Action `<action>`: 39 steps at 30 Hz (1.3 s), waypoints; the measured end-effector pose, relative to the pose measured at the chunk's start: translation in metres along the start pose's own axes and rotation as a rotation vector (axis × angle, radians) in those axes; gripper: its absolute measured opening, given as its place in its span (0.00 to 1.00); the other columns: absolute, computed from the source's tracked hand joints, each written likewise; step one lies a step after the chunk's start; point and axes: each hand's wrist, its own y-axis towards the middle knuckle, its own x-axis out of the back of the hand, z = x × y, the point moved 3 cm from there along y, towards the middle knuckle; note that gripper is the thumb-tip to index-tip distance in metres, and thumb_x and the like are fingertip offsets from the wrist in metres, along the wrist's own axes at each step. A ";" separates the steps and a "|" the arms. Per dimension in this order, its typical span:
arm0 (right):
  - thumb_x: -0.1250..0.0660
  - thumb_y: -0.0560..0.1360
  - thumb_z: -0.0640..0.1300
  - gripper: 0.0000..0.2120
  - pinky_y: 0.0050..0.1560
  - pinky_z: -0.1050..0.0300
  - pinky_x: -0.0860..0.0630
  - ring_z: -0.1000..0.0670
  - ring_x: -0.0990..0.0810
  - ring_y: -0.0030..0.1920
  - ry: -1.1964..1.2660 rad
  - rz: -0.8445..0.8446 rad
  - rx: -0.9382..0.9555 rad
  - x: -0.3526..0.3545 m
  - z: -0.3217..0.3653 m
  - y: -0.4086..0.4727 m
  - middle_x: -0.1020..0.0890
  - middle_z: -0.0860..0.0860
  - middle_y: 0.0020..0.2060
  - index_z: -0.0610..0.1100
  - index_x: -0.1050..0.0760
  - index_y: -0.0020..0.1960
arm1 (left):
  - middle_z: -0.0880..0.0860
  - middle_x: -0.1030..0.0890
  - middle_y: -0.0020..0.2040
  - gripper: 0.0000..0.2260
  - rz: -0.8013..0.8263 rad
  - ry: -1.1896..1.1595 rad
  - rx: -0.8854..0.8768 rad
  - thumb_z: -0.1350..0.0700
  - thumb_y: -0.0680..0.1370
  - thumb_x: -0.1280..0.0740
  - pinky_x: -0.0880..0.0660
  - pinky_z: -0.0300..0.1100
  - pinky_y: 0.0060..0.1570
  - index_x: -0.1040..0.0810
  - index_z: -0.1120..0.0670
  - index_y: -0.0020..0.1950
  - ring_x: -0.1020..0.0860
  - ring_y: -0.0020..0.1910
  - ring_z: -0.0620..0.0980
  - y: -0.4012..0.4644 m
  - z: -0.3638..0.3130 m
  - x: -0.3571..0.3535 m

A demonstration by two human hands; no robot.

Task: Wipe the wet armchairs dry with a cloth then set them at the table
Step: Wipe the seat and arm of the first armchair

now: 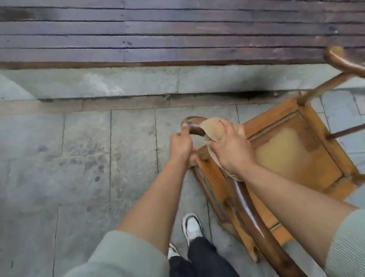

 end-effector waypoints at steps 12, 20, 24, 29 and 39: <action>0.36 0.78 0.64 0.31 0.63 0.47 0.27 0.41 0.25 0.64 0.045 0.090 0.024 -0.013 0.006 0.063 0.32 0.52 0.68 0.64 0.43 0.78 | 0.60 0.17 0.47 0.14 0.327 0.913 -0.357 0.51 0.83 0.44 0.26 0.44 0.40 0.23 0.57 0.47 0.19 0.43 0.58 0.086 -0.055 -0.035; 0.51 0.78 0.68 0.36 0.60 0.42 0.22 0.38 0.26 0.68 -0.216 0.025 -0.231 0.008 -0.015 -0.095 0.40 0.47 0.75 0.59 0.56 0.82 | 0.50 0.26 0.26 0.20 0.536 0.764 -0.209 0.50 0.80 0.41 0.26 0.50 0.35 0.29 0.54 0.29 0.26 0.31 0.54 0.095 -0.058 -0.040; 0.52 0.82 0.65 0.31 0.62 0.45 0.24 0.39 0.33 0.71 -0.364 0.051 -0.295 0.000 0.017 -0.028 0.45 0.48 0.75 0.57 0.52 0.81 | 0.54 0.30 0.20 0.26 0.619 0.590 -0.099 0.51 0.83 0.42 0.38 0.37 0.19 0.29 0.52 0.24 0.32 0.17 0.52 0.103 -0.051 -0.032; 0.50 0.83 0.64 0.21 0.50 0.49 0.29 0.43 0.25 0.64 -0.165 -0.005 -0.353 -0.019 0.040 0.079 0.26 0.50 0.64 0.58 0.34 0.71 | 0.56 0.30 0.24 0.17 0.649 0.414 0.066 0.62 0.82 0.47 0.43 0.32 0.19 0.26 0.61 0.37 0.36 0.16 0.48 0.111 -0.043 -0.031; 0.28 0.74 0.61 0.38 0.40 0.43 0.19 0.35 0.21 0.49 -0.554 -0.262 -0.420 -0.009 0.013 -0.076 0.28 0.44 0.66 0.47 0.37 0.77 | 0.60 0.20 0.34 0.15 0.592 0.815 -0.036 0.57 0.83 0.48 0.29 0.48 0.28 0.23 0.62 0.48 0.24 0.28 0.57 0.117 -0.068 -0.026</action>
